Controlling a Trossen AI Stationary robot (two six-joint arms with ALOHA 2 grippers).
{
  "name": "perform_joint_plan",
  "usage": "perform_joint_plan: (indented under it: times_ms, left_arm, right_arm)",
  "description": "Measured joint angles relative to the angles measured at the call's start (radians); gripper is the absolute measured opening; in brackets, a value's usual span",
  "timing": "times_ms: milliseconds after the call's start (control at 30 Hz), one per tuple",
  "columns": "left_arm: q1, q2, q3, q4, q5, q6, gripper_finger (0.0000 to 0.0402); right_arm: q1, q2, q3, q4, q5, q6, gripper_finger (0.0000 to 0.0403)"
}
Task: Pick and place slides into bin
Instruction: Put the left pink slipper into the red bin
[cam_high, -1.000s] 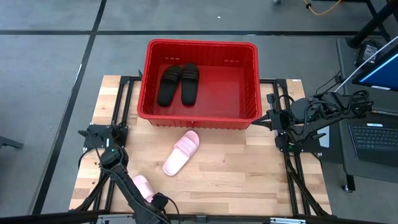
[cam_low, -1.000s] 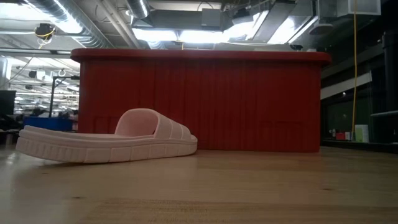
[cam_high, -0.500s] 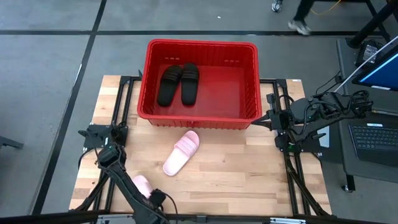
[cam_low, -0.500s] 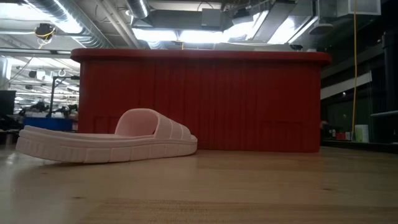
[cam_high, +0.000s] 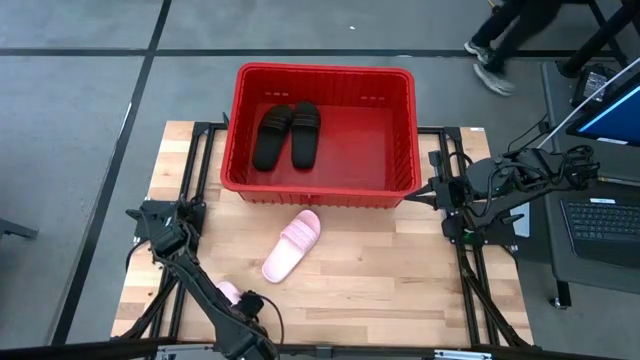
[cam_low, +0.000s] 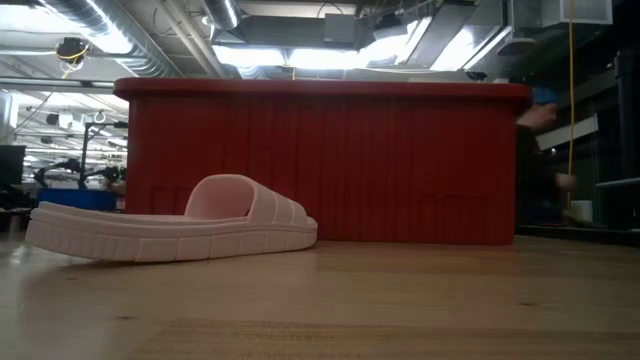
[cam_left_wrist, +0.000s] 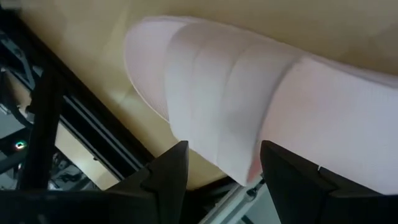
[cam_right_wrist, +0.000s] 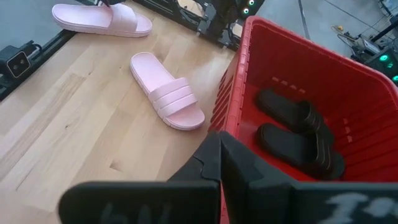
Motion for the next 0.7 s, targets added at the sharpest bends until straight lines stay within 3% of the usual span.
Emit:
perform_joint_plan:
  times_ms: [433,700]
  left_arm:
    - [-0.04,0.011,-0.001,0.068,0.001,-0.102,0.0194]
    - [-0.039,0.033,-0.005,0.047,-0.002,-0.034,0.0194]
  right_arm:
    - [0.0,0.0,0.0,0.001,0.0,-0.003,0.0003]
    - [0.0,0.0,0.0,0.002,0.0,-0.003,0.0003]
